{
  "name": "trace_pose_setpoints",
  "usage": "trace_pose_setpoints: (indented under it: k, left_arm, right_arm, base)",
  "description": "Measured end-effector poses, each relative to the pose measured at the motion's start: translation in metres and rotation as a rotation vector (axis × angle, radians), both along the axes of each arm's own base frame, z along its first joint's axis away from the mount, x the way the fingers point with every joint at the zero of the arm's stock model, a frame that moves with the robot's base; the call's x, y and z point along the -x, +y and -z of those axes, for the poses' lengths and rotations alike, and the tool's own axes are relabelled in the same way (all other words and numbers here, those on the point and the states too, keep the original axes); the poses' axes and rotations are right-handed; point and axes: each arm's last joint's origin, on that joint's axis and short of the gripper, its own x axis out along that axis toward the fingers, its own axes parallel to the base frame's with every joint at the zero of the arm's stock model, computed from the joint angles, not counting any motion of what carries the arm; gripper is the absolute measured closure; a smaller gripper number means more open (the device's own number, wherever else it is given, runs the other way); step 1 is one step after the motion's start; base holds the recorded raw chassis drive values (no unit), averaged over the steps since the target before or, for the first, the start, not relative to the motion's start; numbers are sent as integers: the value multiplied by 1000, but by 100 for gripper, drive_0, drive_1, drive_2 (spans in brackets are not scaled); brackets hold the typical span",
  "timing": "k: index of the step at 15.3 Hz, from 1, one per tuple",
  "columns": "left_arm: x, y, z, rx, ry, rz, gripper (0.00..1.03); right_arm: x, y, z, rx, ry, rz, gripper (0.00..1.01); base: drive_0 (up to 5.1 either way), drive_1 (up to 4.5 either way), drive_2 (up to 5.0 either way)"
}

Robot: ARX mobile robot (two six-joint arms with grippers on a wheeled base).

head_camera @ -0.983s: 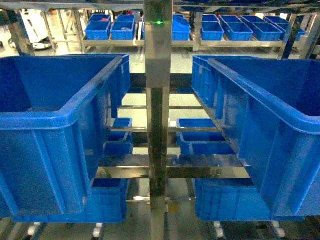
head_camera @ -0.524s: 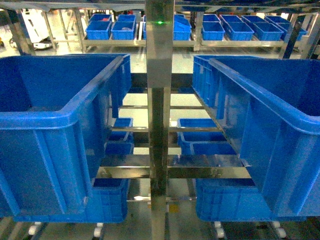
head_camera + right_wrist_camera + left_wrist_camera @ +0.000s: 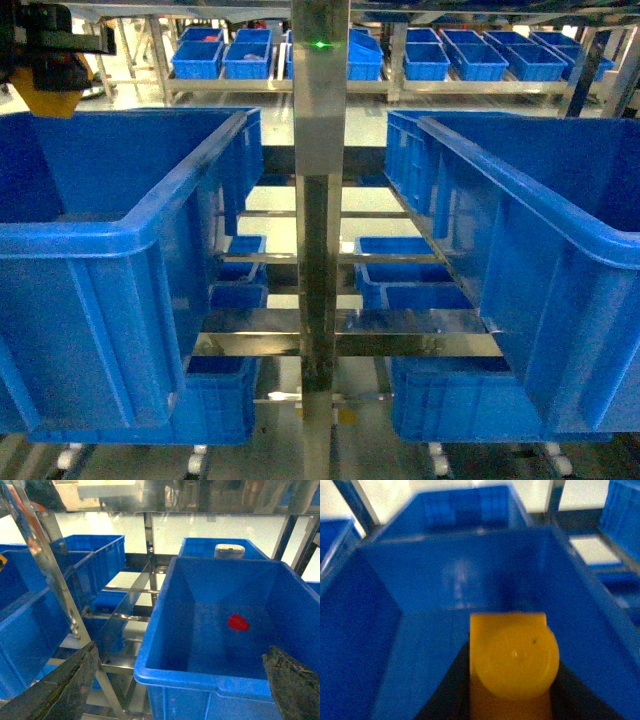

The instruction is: Sort and place red and yellow blocks in left bins

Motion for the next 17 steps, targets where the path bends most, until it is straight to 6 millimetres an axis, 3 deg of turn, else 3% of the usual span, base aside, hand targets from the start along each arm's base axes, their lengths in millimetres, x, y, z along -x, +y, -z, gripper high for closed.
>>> trace_pose_setpoints:
  k: [2, 4, 6, 7, 9, 11, 13, 15, 17]
  left_arm:
    - [-2, 6, 13, -1, 61, 9, 76]
    - [-12, 7, 40, -31, 121, 10, 76]
    - [-33, 6, 65, -102, 160, 21, 76]
    - [-53, -6, 85, -180, 173, 59, 76]
    - [-65, -10, 95, -229, 170, 85, 76]
    - [-63, -5, 98, -218, 184, 132, 75]
    - [-40, 6, 84, -200, 122, 143, 47]
    - [-1, 6, 35, -168, 1, 183, 20]
    - [34, 1, 6, -149, -47, 219, 3]
  right_arm:
    - [0, 0, 0, 0, -3, 0, 3]
    - [0, 0, 0, 0, -2, 0, 3]
    - [1, 0, 0, 0, -4, 0, 3]
    - [0, 0, 0, 0, -3, 0, 3]
    - [1, 0, 0, 0, -4, 0, 3]
    - [0, 0, 0, 0, -3, 0, 3]
    - [0, 0, 0, 0, -3, 0, 3]
    - [1, 0, 0, 0, -4, 0, 3]
    - [1, 0, 0, 0, -4, 0, 3]
  base:
    - [0, 0, 0]
    - [0, 0, 0]
    - [0, 0, 0]
    - [0, 0, 0]
    - [0, 0, 0]
    - [0, 0, 0]
    - [0, 0, 0]
    - [0, 0, 0]
    - [0, 0, 0]
